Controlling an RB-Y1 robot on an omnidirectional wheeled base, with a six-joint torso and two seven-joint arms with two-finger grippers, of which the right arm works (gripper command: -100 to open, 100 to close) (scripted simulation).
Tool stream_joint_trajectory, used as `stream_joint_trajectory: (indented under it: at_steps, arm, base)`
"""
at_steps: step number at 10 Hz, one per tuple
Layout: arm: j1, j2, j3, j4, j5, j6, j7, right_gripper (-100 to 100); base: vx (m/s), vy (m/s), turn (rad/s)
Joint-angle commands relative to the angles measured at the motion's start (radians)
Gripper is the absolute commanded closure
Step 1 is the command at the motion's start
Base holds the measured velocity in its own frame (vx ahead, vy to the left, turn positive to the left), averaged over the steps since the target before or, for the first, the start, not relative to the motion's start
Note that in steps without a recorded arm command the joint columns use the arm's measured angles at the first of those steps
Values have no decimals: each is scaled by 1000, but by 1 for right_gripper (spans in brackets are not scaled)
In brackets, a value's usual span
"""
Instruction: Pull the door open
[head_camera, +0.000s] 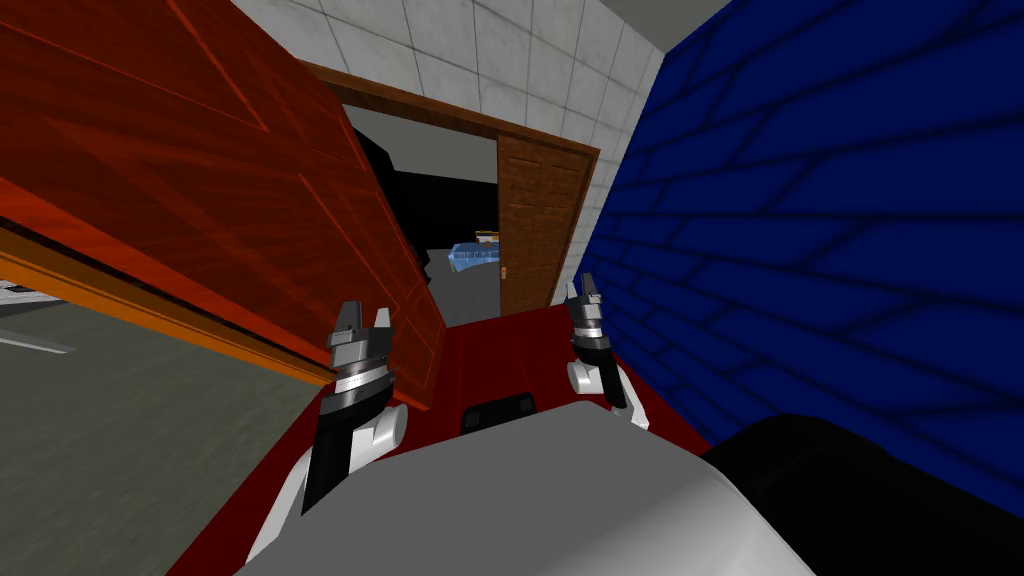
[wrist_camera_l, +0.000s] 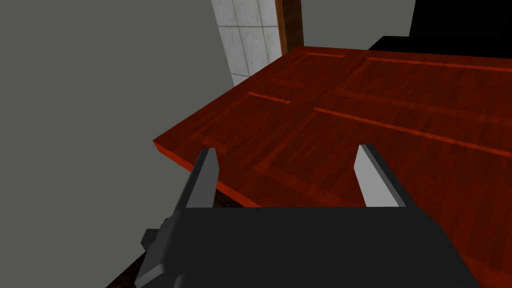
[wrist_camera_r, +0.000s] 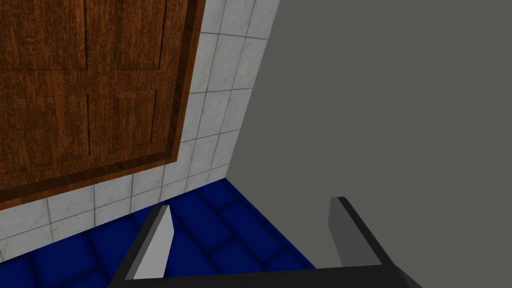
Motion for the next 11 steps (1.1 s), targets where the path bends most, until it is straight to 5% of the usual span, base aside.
stream_joint_trajectory:
  at_steps: [1,11]
  arm:
    - [-7,-8,0,28,2,-8,-7,-100]
    - [-60,-53,4,231,13,-69,-54,-100]
  base:
    - [158,-1,19]
    - [135,17,-4]
